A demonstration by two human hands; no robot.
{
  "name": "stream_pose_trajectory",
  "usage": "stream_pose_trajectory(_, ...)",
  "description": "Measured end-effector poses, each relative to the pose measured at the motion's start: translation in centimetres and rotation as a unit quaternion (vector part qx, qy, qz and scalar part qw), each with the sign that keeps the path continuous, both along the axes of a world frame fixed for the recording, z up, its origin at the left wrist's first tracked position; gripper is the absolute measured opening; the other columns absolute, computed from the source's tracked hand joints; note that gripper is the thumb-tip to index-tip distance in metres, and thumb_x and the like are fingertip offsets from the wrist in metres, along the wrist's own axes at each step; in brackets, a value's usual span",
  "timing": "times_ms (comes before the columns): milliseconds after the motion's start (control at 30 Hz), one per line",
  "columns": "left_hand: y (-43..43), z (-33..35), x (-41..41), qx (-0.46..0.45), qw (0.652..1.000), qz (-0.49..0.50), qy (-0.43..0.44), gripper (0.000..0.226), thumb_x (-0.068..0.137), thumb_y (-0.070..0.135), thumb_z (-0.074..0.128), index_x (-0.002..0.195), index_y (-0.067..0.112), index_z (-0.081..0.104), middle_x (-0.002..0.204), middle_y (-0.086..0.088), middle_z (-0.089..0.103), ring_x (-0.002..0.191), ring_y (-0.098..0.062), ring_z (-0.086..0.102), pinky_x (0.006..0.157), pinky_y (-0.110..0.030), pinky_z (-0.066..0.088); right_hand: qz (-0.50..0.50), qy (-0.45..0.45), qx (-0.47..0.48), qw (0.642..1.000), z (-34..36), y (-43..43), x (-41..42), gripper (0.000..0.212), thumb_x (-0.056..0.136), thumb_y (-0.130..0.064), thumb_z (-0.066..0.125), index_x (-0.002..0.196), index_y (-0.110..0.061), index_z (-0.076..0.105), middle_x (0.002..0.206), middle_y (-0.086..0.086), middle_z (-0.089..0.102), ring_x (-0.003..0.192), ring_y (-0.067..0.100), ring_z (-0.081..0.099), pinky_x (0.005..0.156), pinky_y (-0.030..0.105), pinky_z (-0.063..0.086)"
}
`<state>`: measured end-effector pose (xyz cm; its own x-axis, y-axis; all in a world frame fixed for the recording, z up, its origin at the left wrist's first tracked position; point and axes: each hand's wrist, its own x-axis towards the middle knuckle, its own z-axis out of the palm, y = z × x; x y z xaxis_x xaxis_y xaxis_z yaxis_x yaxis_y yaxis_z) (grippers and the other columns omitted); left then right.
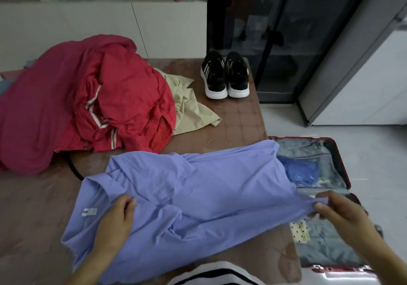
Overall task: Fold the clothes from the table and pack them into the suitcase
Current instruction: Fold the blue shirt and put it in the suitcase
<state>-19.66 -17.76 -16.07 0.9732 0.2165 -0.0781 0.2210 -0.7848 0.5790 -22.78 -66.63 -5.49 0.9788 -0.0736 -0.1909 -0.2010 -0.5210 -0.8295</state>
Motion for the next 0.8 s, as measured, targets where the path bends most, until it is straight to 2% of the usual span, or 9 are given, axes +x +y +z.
stream_pose_trajectory(200, 0.4, 0.3, -0.3, 0.002, 1.000, 0.005, -0.001, 0.016, 0.096, 0.028, 0.048, 0.080, 0.027, 0.045, 0.075, -0.002, 0.060, 0.075, -0.031, 0.061, 0.057, -0.038, 0.044, 0.038, 0.062, -0.021, 0.997, 0.1, -1.1, -2.5, 0.025, 0.078, -0.013, 0.076, 0.060, -0.028, 0.070, 0.055, -0.002, 0.064, 0.050, 0.000, 0.054, 0.055, 0.012, 0.044)
stream_pose_trajectory(233, 0.3, 0.3, -0.2, 0.001, 1.000, 0.005, 0.003, 0.017, 0.096, 0.029, 0.048, 0.079, 0.028, 0.044, 0.072, 0.000, 0.058, 0.073, -0.031, 0.061, 0.056, -0.038, 0.045, 0.051, 0.107, -0.053, 0.991, -1.1, -1.7, -3.0, 0.019, 0.077, -0.032, 0.077, 0.060, -0.028, 0.069, 0.053, -0.003, 0.062, 0.050, -0.001, 0.050, 0.055, 0.014, 0.042)
stream_pose_trajectory(300, 0.1, 0.4, -0.2, 0.001, 1.000, 0.005, 0.010, 0.020, 0.096, 0.031, 0.048, 0.076, 0.028, 0.043, 0.069, 0.003, 0.056, 0.070, -0.029, 0.060, 0.056, -0.039, 0.046, 0.054, 0.157, -0.092, 0.982, -3.7, -2.9, -4.0, 0.054, 0.063, -0.080, 0.061, 0.066, -0.026, 0.066, 0.052, -0.005, 0.057, 0.051, -0.003, 0.045, 0.055, 0.019, 0.041)
stream_pose_trajectory(333, 0.0, 0.5, -0.2, -0.001, 1.000, 0.007, 0.009, 0.021, 0.096, 0.032, 0.048, 0.075, 0.028, 0.043, 0.069, 0.004, 0.057, 0.069, -0.027, 0.060, 0.057, -0.039, 0.047, 0.049, 0.159, -0.106, 0.980, -5.0, -3.3, -4.3, 0.052, 0.062, -0.082, 0.060, 0.069, -0.031, 0.067, 0.054, -0.007, 0.059, 0.051, -0.003, 0.047, 0.056, 0.020, 0.042)
stream_pose_trajectory(400, -0.1, 0.7, 0.0, -0.012, 1.000, 0.019, -0.005, 0.023, 0.096, 0.031, 0.047, 0.074, 0.029, 0.043, 0.069, 0.006, 0.059, 0.068, -0.022, 0.060, 0.057, -0.039, 0.048, 0.077, 0.170, -0.160, 0.969, -6.2, -3.8, -4.3, 0.013, 0.072, -0.044, 0.078, 0.071, -0.048, 0.066, 0.059, -0.015, 0.065, 0.057, 0.000, 0.058, 0.060, 0.019, 0.045)
stream_pose_trajectory(467, -0.1, 1.1, 0.3, -0.032, 0.998, 0.046, -0.010, 0.023, 0.097, 0.029, 0.046, 0.074, 0.030, 0.046, 0.068, 0.007, 0.060, 0.067, -0.021, 0.059, 0.056, -0.038, 0.046, 0.057, 0.194, -0.195, 0.960, -7.3, -3.3, -3.6, 0.048, 0.074, -0.016, 0.080, 0.071, -0.060, 0.060, 0.062, -0.023, 0.064, 0.068, 0.000, 0.062, 0.064, 0.016, 0.045)
stream_pose_trajectory(567, -0.4, 1.9, 0.8, -0.010, 0.998, 0.065, -0.007, 0.011, 0.096, 0.023, 0.049, 0.089, 0.019, 0.057, 0.083, 0.000, 0.066, 0.078, -0.028, 0.062, 0.066, -0.043, 0.051, 0.064, 0.208, -0.209, 0.953, -8.3, -2.9, -2.6, 0.034, 0.056, -0.059, 0.082, 0.075, -0.067, 0.055, 0.071, -0.031, 0.062, 0.067, 0.005, 0.063, 0.067, 0.021, 0.047)
stream_pose_trajectory(633, -0.8, 2.5, 1.2, 0.027, 0.998, 0.044, -0.019, 0.015, 0.092, 0.014, 0.056, 0.107, 0.012, 0.058, 0.103, -0.005, 0.064, 0.090, -0.029, 0.062, 0.073, -0.039, 0.050, 0.059, 0.200, -0.220, 0.953, -9.4, -2.8, -1.2, 0.058, 0.037, -0.095, 0.053, 0.076, -0.052, 0.063, 0.077, -0.017, 0.067, 0.076, 0.010, 0.063, 0.073, 0.030, 0.049)
stream_pose_trajectory(800, -1.8, 3.8, 6.3, 0.085, 0.986, -0.125, -0.067, 0.026, 0.083, 0.005, 0.067, 0.108, 0.008, 0.063, 0.110, -0.007, 0.064, 0.102, -0.029, 0.059, 0.085, -0.041, 0.048, 0.058, 0.170, -0.282, 0.943, -10.0, -0.8, 4.5, 0.045, 0.084, -0.047, 0.063, 0.122, -0.022, 0.056, 0.118, 0.006, 0.062, 0.105, 0.026, 0.060, 0.084, 0.035, 0.048)
